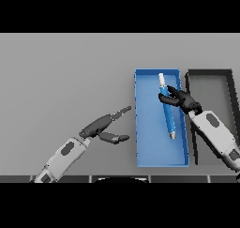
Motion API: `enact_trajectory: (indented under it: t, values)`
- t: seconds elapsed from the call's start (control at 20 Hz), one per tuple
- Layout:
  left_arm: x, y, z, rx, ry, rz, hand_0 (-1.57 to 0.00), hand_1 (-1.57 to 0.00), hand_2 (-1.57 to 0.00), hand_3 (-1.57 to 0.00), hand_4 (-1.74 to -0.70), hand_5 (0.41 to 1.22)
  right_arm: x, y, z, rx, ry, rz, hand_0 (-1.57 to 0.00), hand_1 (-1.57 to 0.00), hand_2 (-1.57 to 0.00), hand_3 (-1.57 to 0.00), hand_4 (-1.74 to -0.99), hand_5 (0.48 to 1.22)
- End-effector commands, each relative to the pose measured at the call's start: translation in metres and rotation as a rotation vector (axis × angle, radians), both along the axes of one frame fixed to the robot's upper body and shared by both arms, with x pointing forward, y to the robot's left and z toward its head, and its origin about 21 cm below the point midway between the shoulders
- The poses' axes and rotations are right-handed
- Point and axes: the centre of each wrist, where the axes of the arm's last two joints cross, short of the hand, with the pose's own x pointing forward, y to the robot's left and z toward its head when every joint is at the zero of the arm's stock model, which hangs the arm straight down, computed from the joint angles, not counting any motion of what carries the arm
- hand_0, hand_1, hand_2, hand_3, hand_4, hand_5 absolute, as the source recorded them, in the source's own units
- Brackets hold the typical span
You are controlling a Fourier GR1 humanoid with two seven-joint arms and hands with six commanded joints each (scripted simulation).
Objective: Pick up the blue pipe and place it into the blue bin.
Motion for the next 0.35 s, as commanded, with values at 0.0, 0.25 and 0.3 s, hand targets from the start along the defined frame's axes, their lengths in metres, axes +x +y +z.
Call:
enact_trajectory:
  t: [0.0,0.25,0.3]
  values:
    - [0.0002,-0.0001,0.0007,-0.001,0.0,-0.001,0.0,0.0,0.0,0.0,-0.83,0.471,-0.0002,0.0011,0.0036,0.006,-0.01,0.002,-0.03,-0.02,-0.02,-0.01,-1.182,0.789]
    - [-0.0053,-0.0043,0.0048,-0.003,-0.012,-0.011,0.0,0.0,0.0,0.0,-0.83,0.473,-0.0013,0.0025,0.0017,0.001,-0.013,0.007,-0.02,-0.01,-0.01,-0.01,-1.186,0.767]
    - [-0.0047,-0.0066,0.0071,-0.001,-0.016,-0.011,0.0,0.0,0.0,0.0,-0.83,0.474,-0.0007,0.0039,0.0035,0.001,-0.01,0.018,-0.02,-0.01,-0.01,-0.01,-1.186,0.769]
